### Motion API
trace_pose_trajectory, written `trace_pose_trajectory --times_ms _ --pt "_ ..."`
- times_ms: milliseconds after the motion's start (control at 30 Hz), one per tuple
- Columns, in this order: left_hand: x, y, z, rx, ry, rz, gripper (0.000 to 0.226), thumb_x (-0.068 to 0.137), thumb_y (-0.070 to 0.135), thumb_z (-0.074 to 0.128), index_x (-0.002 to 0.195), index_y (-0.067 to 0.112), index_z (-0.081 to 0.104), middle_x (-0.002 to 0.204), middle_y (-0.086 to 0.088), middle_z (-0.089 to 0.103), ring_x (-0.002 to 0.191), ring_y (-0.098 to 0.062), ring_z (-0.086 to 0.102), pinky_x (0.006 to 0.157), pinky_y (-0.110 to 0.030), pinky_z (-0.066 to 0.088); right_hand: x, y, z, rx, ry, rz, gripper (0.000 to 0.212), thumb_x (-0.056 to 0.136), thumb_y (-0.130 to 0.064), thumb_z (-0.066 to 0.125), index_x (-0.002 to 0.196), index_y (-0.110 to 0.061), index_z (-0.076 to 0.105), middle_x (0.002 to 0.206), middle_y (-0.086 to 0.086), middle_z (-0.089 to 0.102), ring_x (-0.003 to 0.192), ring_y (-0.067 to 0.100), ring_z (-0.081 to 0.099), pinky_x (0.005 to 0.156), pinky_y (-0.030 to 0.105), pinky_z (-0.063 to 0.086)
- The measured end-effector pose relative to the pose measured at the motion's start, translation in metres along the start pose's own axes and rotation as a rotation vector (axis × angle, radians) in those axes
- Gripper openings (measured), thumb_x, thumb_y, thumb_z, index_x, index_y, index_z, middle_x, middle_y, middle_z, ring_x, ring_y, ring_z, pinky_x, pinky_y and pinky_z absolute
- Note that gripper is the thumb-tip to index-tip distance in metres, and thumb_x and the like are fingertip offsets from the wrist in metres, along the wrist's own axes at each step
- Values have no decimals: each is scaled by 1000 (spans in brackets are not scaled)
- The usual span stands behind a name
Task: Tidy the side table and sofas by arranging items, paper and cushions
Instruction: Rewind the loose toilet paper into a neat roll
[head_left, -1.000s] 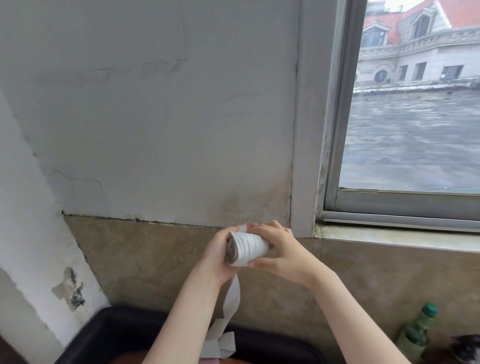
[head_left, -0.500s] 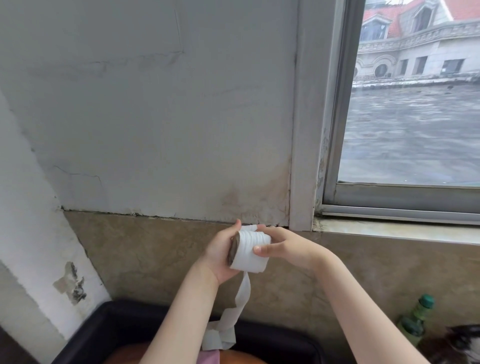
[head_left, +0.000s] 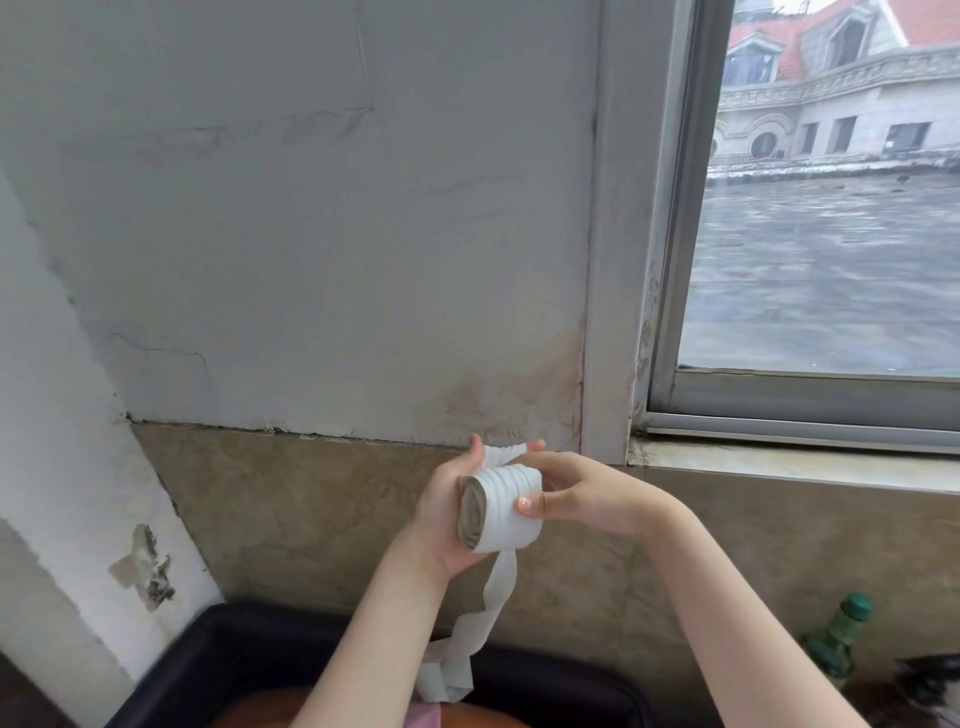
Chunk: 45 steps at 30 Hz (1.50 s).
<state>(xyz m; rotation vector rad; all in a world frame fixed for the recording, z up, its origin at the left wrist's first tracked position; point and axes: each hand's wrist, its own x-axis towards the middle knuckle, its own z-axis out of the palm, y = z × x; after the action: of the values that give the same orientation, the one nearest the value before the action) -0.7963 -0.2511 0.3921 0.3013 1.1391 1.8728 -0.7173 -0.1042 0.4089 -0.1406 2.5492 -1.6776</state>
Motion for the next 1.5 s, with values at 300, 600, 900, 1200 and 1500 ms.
trace_pose_trajectory --times_ms 300,600,900,1200,1500 --pt "-1 -2 7 -175 -50 158 39 80 24 40 80 3 73 77 -16 68 67 -25 67 69 -35 49 6 6 20 -253 531 -273 22 83 -34 65 103 -30 56 104 -20 57 102 2 52 92 39 46" --pt "3 -11 13 -296 77 118 49 93 42 42 92 1 69 88 -17 67 78 -28 65 65 -33 53 12 17 38 -460 608 -385 51 89 -42 30 123 -20 60 115 -22 45 109 -8 37 95 27 27" --pt "2 -10 13 -296 178 160 41 86 41 53 98 3 64 80 -13 68 73 -24 67 65 -31 51 10 28 44 -441 573 -395 52 82 -37 58 131 -22 52 130 -17 43 126 8 40 106 35 34" --pt "1 -6 3 -122 125 25 32 94 20 37 93 -1 62 82 -18 65 81 -30 59 71 -38 47 0 28 36 -462 542 -295 51 69 -16 72 114 -25 51 108 -27 50 108 -20 32 96 28 31" --pt "-1 6 -4 186 26 -93 52 98 42 38 112 -1 63 96 -20 67 83 -29 66 68 -34 55 -8 11 25 -166 204 -196 44 67 -26 73 109 -26 63 109 -7 55 98 5 57 82 22 50"
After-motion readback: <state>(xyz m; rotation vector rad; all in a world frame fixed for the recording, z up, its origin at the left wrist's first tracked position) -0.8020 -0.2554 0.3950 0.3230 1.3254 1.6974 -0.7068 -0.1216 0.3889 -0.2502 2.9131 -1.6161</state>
